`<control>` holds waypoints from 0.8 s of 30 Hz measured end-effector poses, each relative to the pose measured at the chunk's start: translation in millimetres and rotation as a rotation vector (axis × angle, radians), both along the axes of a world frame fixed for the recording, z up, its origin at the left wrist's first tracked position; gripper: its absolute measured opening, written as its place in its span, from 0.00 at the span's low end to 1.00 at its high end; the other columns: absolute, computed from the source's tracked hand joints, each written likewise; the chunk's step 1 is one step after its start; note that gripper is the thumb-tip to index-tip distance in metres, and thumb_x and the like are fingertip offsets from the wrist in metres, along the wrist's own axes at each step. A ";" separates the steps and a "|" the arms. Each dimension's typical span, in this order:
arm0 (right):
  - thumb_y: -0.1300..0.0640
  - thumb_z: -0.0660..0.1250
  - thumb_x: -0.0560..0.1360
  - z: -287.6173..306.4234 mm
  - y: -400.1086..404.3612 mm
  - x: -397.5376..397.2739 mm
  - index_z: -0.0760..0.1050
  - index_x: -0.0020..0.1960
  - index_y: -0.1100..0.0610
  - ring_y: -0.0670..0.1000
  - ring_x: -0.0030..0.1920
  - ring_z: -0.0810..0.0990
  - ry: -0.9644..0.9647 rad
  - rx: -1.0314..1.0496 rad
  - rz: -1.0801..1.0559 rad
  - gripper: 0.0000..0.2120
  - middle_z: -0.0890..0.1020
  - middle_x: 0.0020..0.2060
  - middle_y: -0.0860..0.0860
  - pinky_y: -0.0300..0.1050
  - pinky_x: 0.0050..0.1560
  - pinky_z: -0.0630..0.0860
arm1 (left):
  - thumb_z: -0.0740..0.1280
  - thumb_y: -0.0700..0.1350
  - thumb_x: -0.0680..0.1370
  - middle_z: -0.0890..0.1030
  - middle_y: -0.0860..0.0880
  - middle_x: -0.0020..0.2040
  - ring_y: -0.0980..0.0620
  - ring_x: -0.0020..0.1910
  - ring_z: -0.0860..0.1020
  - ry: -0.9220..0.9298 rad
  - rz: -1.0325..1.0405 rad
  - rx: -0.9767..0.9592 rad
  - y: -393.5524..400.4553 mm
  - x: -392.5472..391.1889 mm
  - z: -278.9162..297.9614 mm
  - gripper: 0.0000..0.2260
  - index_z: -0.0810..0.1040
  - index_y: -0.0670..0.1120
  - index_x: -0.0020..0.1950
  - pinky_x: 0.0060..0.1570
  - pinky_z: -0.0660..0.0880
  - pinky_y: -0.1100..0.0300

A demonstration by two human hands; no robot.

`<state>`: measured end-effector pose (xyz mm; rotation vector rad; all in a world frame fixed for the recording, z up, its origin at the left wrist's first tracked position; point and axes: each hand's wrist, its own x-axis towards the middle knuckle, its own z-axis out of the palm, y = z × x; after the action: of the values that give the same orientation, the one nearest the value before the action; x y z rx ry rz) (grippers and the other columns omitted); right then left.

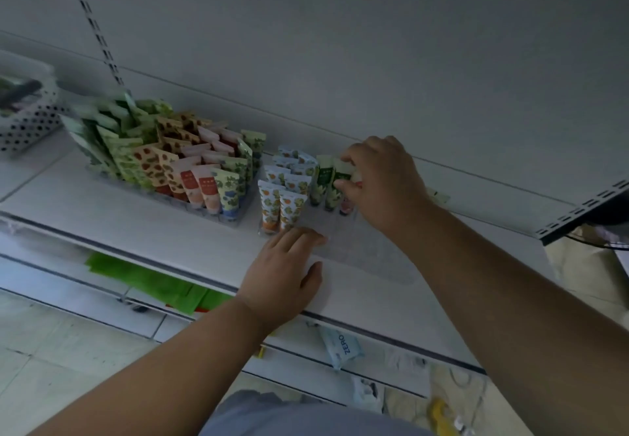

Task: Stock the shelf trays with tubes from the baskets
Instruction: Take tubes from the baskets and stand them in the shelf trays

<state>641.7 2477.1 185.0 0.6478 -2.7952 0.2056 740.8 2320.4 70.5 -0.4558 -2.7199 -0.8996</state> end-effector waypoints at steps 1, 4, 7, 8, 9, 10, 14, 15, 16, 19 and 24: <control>0.49 0.72 0.72 2.8 -0.8 6.3 0.77 0.57 0.56 0.58 0.54 0.73 0.001 -0.023 0.008 0.18 0.78 0.51 0.54 0.49 0.52 0.69 | 0.61 0.49 0.76 0.77 0.49 0.57 0.51 0.58 0.73 -0.012 0.009 0.037 -0.6 2.3 3.0 0.15 0.76 0.47 0.61 0.60 0.66 0.63; 0.50 0.72 0.71 11.9 -13.1 27.8 0.77 0.55 0.56 0.55 0.52 0.75 0.001 -0.135 0.071 0.16 0.78 0.49 0.52 0.47 0.50 0.69 | 0.62 0.49 0.76 0.77 0.50 0.55 0.50 0.55 0.75 0.018 0.042 0.127 -9.9 13.2 14.4 0.13 0.76 0.47 0.59 0.55 0.72 0.59; 0.51 0.72 0.71 21.7 -42.7 46.5 0.76 0.55 0.56 0.54 0.50 0.74 -0.010 -0.254 0.173 0.16 0.77 0.47 0.51 0.46 0.48 0.70 | 0.62 0.50 0.76 0.76 0.51 0.53 0.53 0.50 0.75 0.057 0.153 0.124 -43.8 29.8 27.8 0.13 0.76 0.49 0.58 0.51 0.74 0.59; 0.50 0.72 0.72 24.8 -53.8 51.3 0.76 0.55 0.56 0.53 0.50 0.74 -0.020 -0.273 0.193 0.16 0.77 0.48 0.51 0.46 0.48 0.69 | 0.62 0.51 0.77 0.76 0.52 0.52 0.54 0.49 0.75 0.050 0.185 0.102 -59.1 35.2 31.3 0.13 0.76 0.49 0.58 0.50 0.74 0.60; 0.50 0.72 0.72 27.6 -69.6 55.1 0.75 0.56 0.56 0.53 0.51 0.73 -0.033 -0.281 0.214 0.16 0.77 0.49 0.51 0.45 0.48 0.68 | 0.62 0.52 0.76 0.75 0.52 0.52 0.55 0.49 0.74 0.043 0.227 0.064 -79.0 41.9 35.7 0.13 0.76 0.49 0.58 0.50 0.73 0.60; 0.50 0.71 0.73 30.3 -85.4 58.1 0.74 0.57 0.55 0.53 0.52 0.73 -0.042 -0.278 0.236 0.16 0.76 0.50 0.51 0.44 0.48 0.67 | 0.62 0.53 0.76 0.75 0.52 0.53 0.55 0.48 0.74 0.038 0.272 0.026 -98.3 48.0 40.0 0.14 0.76 0.49 0.58 0.50 0.72 0.61; 0.48 0.69 0.74 40.9 -169.5 73.9 0.74 0.59 0.53 0.50 0.54 0.72 -0.096 -0.340 0.308 0.16 0.74 0.51 0.48 0.44 0.51 0.68 | 0.68 0.48 0.75 0.74 0.52 0.55 0.54 0.50 0.75 0.026 0.476 -0.023 -187.8 71.9 52.4 0.13 0.76 0.49 0.59 0.51 0.70 0.61; 0.47 0.68 0.74 42.5 -193.4 78.4 0.74 0.59 0.52 0.48 0.54 0.71 -0.117 -0.351 0.320 0.17 0.73 0.51 0.47 0.44 0.51 0.69 | 0.69 0.47 0.75 0.74 0.53 0.54 0.54 0.51 0.74 0.025 0.511 -0.003 -210.6 77.6 52.6 0.13 0.76 0.49 0.59 0.52 0.70 0.60; 0.45 0.68 0.74 42.2 -221.8 82.5 0.73 0.59 0.51 0.47 0.54 0.71 -0.132 -0.347 0.332 0.17 0.72 0.50 0.45 0.43 0.51 0.68 | 0.69 0.47 0.75 0.73 0.55 0.53 0.55 0.51 0.74 0.030 0.541 0.021 -237.6 84.2 50.7 0.13 0.76 0.50 0.59 0.53 0.71 0.59; 0.44 0.68 0.74 38.2 -301.9 89.2 0.74 0.58 0.50 0.46 0.52 0.72 -0.139 -0.347 0.367 0.16 0.73 0.50 0.44 0.43 0.51 0.70 | 0.70 0.46 0.74 0.73 0.55 0.52 0.56 0.50 0.72 0.036 0.593 0.047 -314.0 96.6 47.3 0.13 0.76 0.49 0.58 0.51 0.70 0.61; 0.43 0.66 0.75 36.5 -415.4 92.0 0.72 0.59 0.48 0.44 0.54 0.71 -0.223 -0.388 0.356 0.16 0.70 0.50 0.42 0.40 0.51 0.69 | 0.70 0.48 0.74 0.73 0.56 0.53 0.56 0.50 0.73 0.010 0.588 -0.003 -427.9 101.7 59.1 0.14 0.75 0.50 0.59 0.49 0.68 0.62</control>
<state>733.7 2061.8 221.4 1.0661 -2.6958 0.9130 842.5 1892.5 129.6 0.3310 -2.6049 -0.7166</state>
